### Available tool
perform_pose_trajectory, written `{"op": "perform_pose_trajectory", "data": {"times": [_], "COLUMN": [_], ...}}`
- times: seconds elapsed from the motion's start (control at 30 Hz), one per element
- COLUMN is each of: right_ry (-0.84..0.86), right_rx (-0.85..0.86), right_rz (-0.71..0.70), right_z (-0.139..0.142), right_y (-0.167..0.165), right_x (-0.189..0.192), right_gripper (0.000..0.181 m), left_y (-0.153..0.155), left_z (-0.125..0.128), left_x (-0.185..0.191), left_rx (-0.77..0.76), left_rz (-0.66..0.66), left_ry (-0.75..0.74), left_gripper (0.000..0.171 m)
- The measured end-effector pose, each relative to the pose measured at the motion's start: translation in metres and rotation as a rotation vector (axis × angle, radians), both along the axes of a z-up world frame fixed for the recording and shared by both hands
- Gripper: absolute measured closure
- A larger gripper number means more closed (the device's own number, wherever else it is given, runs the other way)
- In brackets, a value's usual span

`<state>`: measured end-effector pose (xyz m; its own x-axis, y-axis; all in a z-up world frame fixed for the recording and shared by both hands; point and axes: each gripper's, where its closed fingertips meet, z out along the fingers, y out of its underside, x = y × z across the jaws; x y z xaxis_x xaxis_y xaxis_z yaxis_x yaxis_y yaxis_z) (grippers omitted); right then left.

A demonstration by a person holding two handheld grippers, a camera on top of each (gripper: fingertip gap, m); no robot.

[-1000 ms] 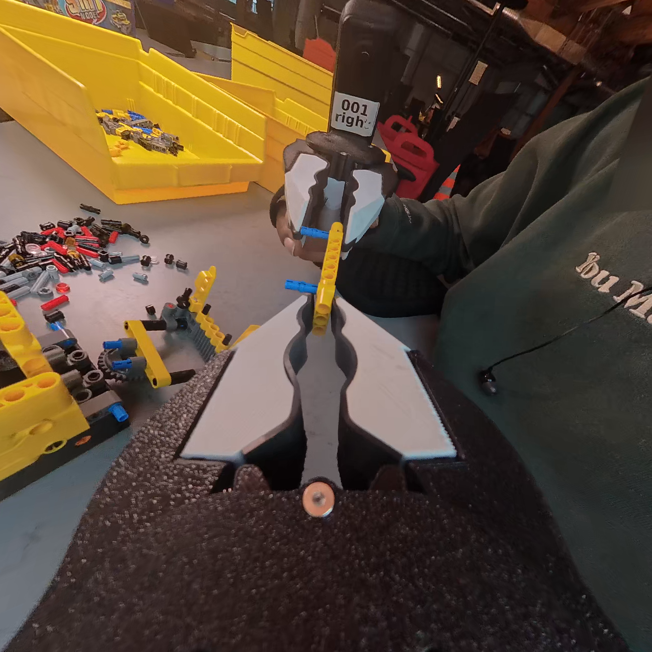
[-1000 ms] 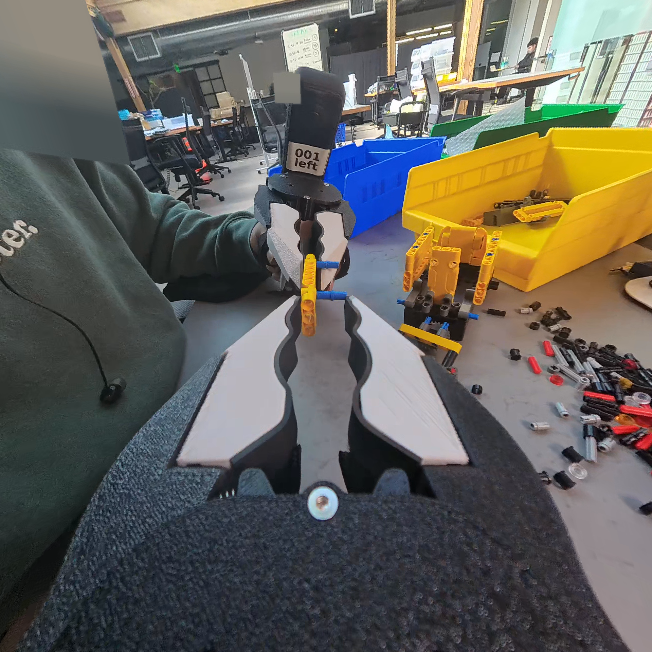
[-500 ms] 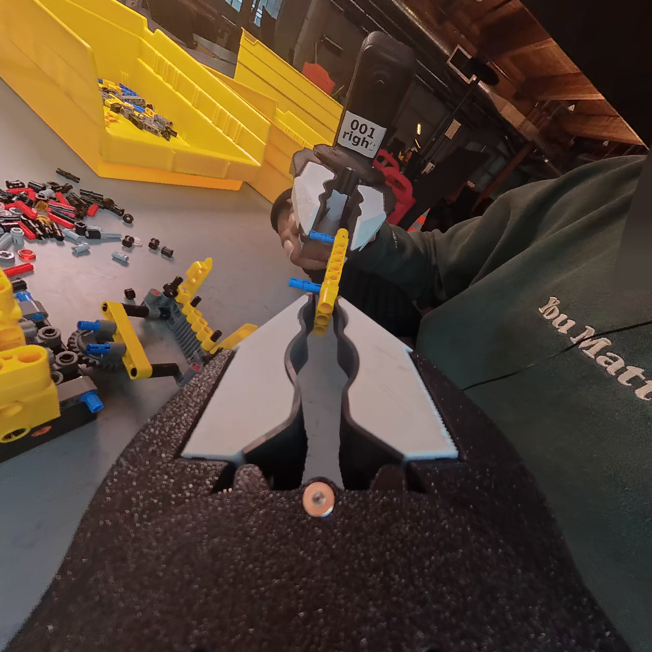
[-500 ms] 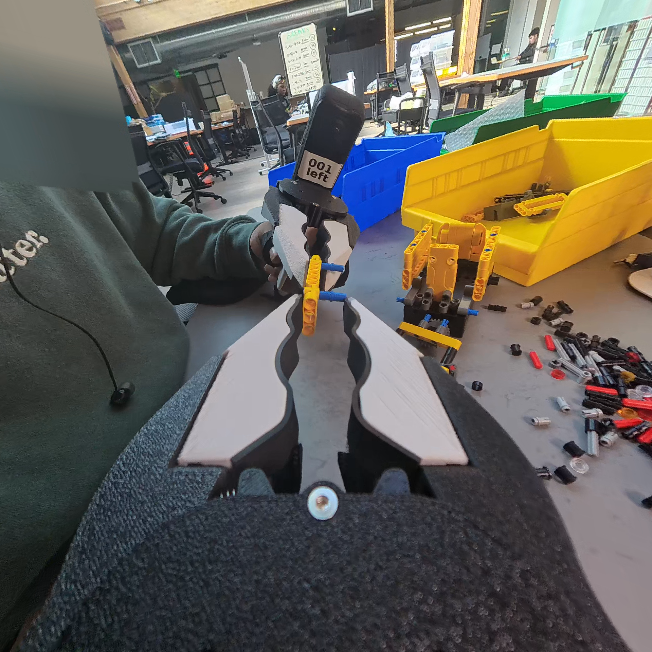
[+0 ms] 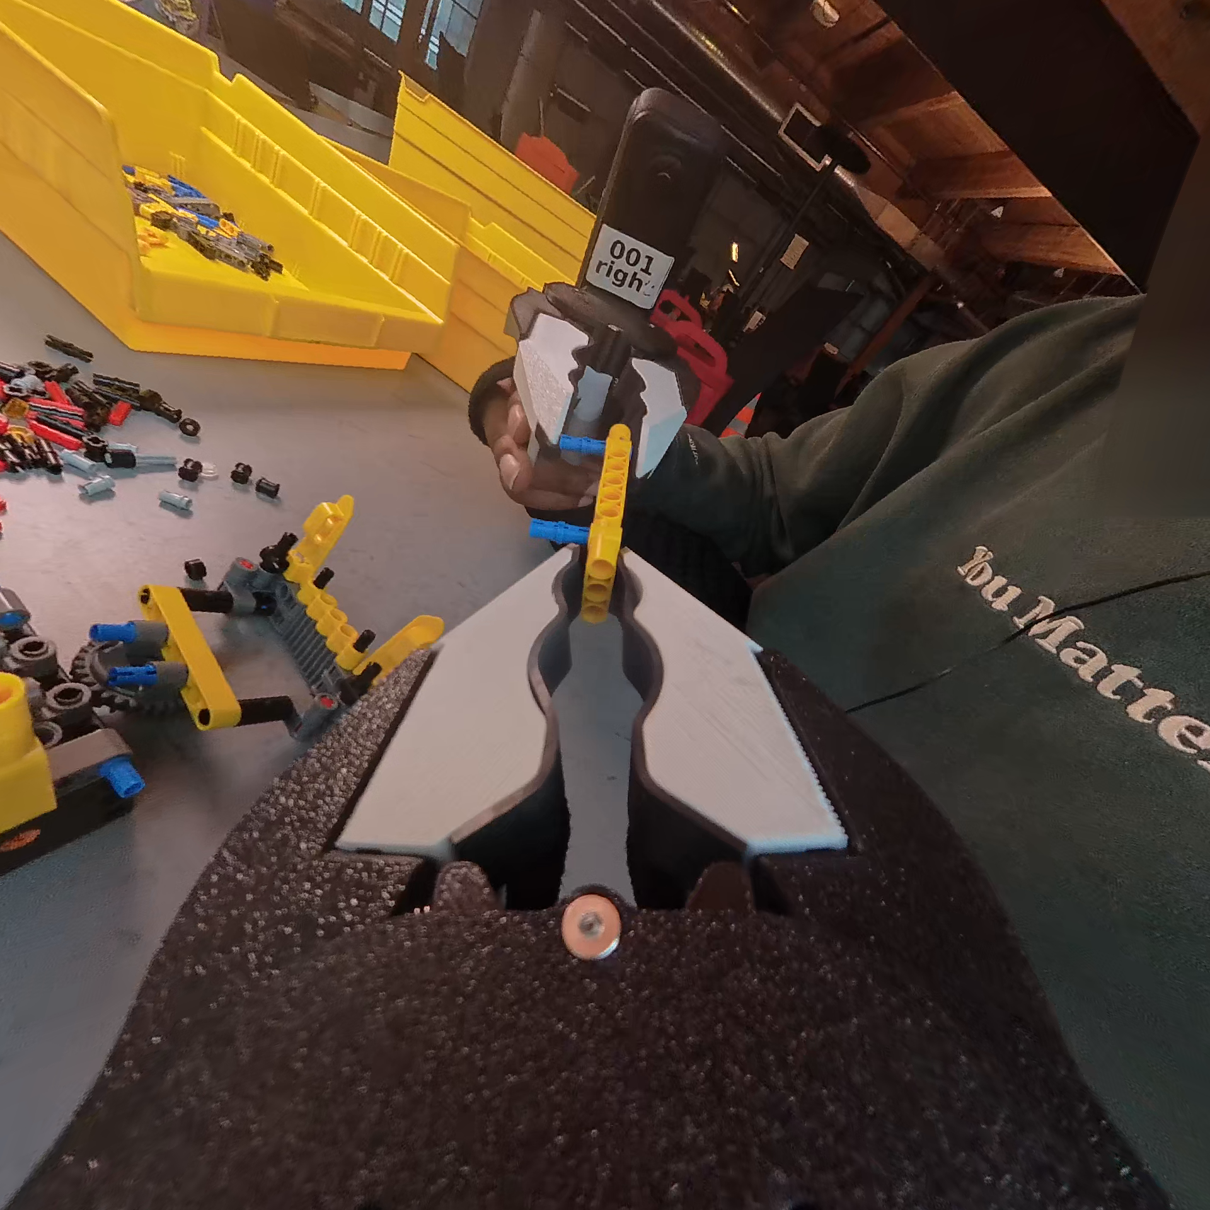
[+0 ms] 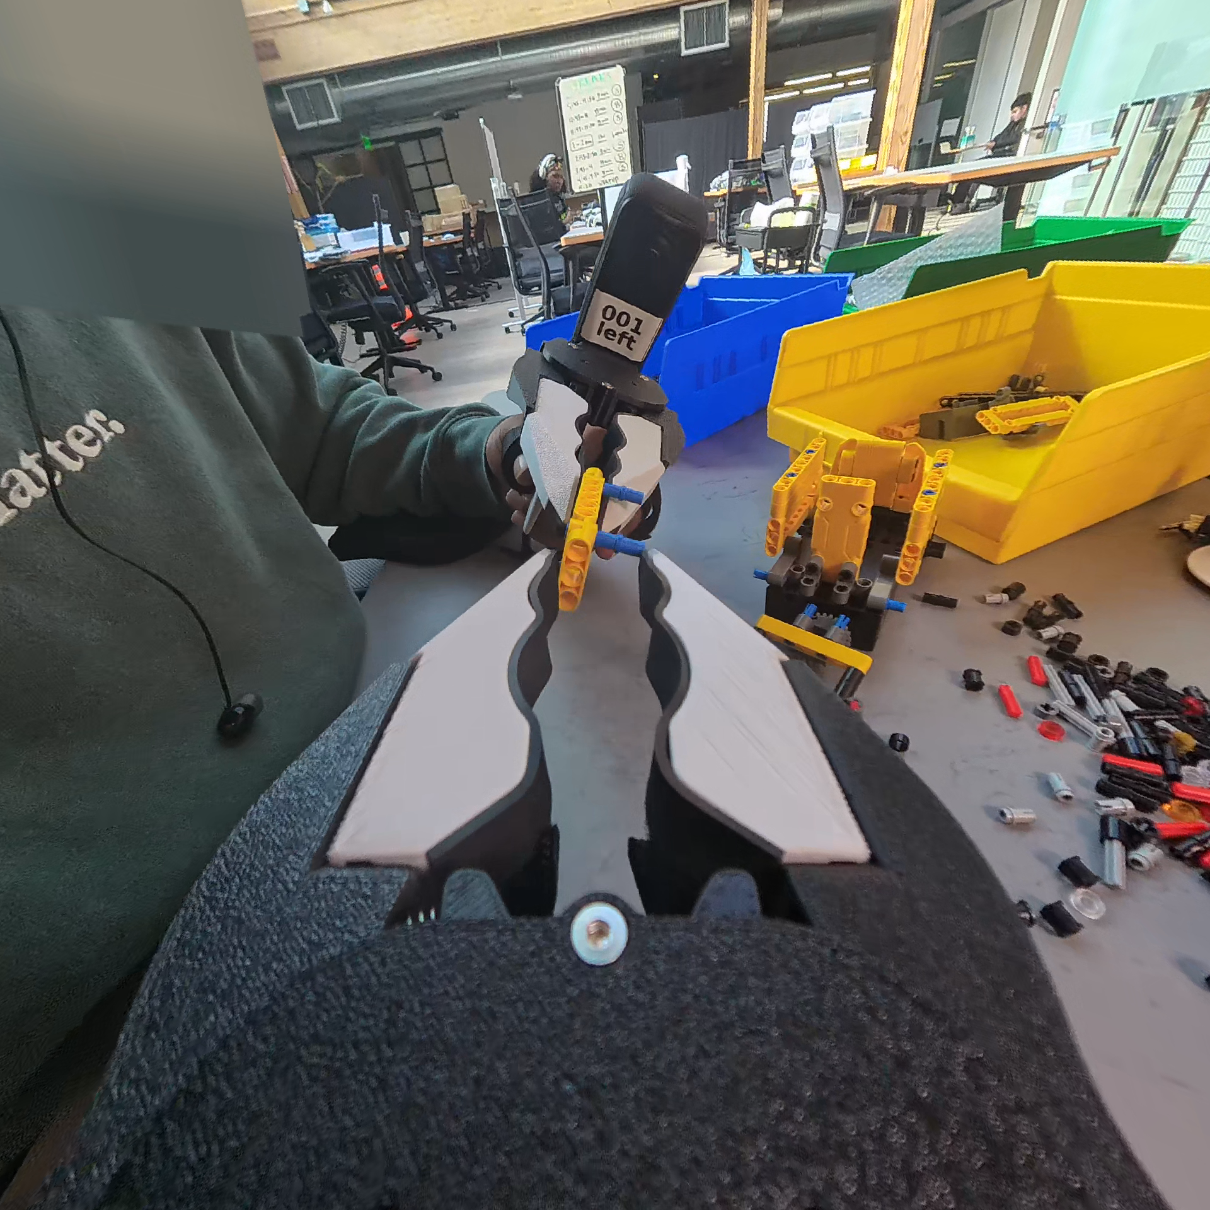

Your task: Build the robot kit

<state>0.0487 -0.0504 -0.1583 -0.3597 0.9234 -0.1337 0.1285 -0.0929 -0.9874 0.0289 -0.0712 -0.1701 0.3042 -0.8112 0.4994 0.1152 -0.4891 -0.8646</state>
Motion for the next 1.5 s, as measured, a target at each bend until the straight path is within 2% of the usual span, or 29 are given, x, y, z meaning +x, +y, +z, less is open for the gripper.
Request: {"op": "perform_pose_trajectory", "data": {"times": [0.27, 0.3, 0.33, 0.37, 0.6, 0.7, 0.73, 0.83, 1.0, 1.5], "right_ry": [0.015, 0.020, 0.031, 0.030, 0.067, 0.058, 0.061, 0.067, 0.038, 0.090], "right_rx": [-0.097, -0.104, -0.112, -0.122, -0.061, -0.002, -0.006, -0.004, -0.009, 0.087], "right_rz": [-0.048, -0.072, -0.082, -0.059, -0.019, -0.057, -0.044, 0.002, 0.025, -0.036], "right_z": [0.019, 0.021, 0.022, 0.023, 0.022, 0.018, 0.019, 0.019, 0.016, 0.020], "right_y": [0.007, 0.011, 0.012, 0.008, -0.002, 0.001, -0.001, -0.012, -0.016, -0.015], "right_x": [-0.001, -0.002, -0.002, -0.002, 0.000, -0.001, -0.001, -0.001, 0.000, -0.003], "right_gripper": [0.161, 0.162, 0.176, 0.176, 0.173, 0.145, 0.143, 0.155, 0.157, 0.166], "left_y": [0.005, 0.008, 0.010, 0.011, 0.001, -0.005, -0.007, -0.012, -0.013, -0.007], "left_z": [0.017, 0.019, 0.020, 0.019, 0.021, 0.022, 0.022, 0.018, 0.016, 0.018], "left_x": [0.000, 0.000, 0.000, 0.000, 0.003, 0.002, 0.003, 0.008, 0.010, 0.005], "left_rx": [0.127, 0.147, 0.158, 0.161, 0.159, 0.180, 0.180, 0.175, 0.158, 0.033], "left_rz": [0.080, 0.107, 0.128, 0.136, 0.059, 0.033, 0.018, -0.017, -0.034, -0.045], "left_ry": [-0.036, -0.037, -0.031, -0.019, -0.014, -0.009, -0.010, 0.011, 0.002, -0.103], "left_gripper": [0.163, 0.156, 0.148, 0.163, 0.165, 0.165, 0.165, 0.165, 0.165, 0.164]}}
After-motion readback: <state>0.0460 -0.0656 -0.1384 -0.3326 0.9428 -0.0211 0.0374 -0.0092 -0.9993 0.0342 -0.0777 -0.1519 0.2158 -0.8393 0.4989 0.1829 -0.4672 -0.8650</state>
